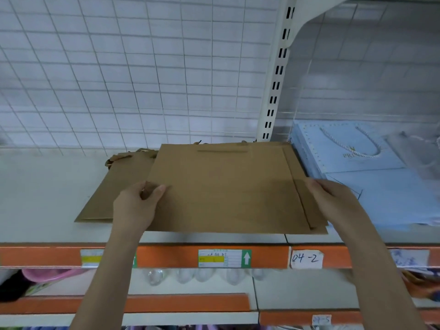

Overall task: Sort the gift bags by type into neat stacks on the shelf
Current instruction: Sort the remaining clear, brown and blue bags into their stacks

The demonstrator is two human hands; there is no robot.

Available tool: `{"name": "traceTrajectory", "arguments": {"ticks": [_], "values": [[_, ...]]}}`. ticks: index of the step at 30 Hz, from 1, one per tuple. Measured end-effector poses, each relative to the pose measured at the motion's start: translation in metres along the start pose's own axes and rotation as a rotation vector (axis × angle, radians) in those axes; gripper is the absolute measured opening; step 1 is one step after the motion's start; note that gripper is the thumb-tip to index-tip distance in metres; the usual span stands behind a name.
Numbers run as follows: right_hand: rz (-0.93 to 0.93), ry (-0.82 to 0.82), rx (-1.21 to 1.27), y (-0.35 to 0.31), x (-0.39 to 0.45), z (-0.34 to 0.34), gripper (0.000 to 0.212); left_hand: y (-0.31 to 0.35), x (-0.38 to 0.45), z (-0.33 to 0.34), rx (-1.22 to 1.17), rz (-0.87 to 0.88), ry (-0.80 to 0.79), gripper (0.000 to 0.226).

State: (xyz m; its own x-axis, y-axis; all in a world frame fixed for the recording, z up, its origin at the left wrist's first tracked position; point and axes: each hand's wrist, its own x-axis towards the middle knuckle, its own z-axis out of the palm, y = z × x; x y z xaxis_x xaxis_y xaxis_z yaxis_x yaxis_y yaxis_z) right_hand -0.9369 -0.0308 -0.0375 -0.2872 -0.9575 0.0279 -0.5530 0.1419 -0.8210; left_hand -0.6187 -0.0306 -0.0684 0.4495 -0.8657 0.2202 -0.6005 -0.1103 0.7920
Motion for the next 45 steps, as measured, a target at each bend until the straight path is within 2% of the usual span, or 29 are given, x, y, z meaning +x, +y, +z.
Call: {"name": "traceTrajectory", "arguments": {"ticks": [2,5,7,9,11,13,14,18,23,31,37,41,45], "values": [[-0.092,-0.091,-0.084,-0.005,-0.008,0.0,0.047,0.009,-0.005,0.007,-0.022,0.02,0.041,0.024],[-0.11,-0.281,-0.282,-0.007,-0.019,0.002,0.085,0.022,-0.012,0.022,0.037,0.123,0.039,0.028],[-0.075,-0.355,-0.456,-0.001,-0.021,0.002,0.105,0.026,-0.013,0.028,0.125,0.187,-0.04,0.037],[-0.069,-0.391,-0.546,0.004,-0.021,0.003,0.115,0.023,-0.014,0.024,0.211,0.174,-0.255,0.061],[-0.075,-0.384,-0.609,0.006,-0.02,0.007,0.119,0.019,-0.019,0.012,0.257,0.092,-0.555,0.1],[-0.068,-0.347,-0.641,0.004,-0.018,0.012,0.118,0.015,-0.026,0.003,0.333,0.062,-0.726,0.123],[-0.066,-0.337,-0.657,0.002,-0.017,0.014,0.117,0.015,-0.029,0.002,0.372,0.077,-0.734,0.125],[-0.027,-0.335,-0.687,-0.009,-0.008,0.015,0.115,0.019,-0.021,0.017,0.437,0.129,-0.601,0.12],[0.007,-0.34,-0.758,-0.016,0.005,0.016,0.11,0.028,0.003,0.028,0.517,0.113,-0.683,0.134],[-0.015,-0.335,-0.673,-0.016,0.008,0.023,0.104,0.026,0.019,0.027,0.633,0.178,-0.614,0.136],[0.002,-0.38,-0.679,-0.009,0.005,0.024,0.114,0.021,0.023,0.025,0.637,0.196,-0.625,0.135],[-0.062,-0.354,-0.632,-0.003,0.007,0.024,0.107,0.018,0.022,0.023,0.579,0.145,-0.664,0.135],[-0.093,-0.373,-0.534,0.002,0.011,0.023,0.108,0.016,0.02,0.021,0.561,0.113,-0.69,0.139]]}}
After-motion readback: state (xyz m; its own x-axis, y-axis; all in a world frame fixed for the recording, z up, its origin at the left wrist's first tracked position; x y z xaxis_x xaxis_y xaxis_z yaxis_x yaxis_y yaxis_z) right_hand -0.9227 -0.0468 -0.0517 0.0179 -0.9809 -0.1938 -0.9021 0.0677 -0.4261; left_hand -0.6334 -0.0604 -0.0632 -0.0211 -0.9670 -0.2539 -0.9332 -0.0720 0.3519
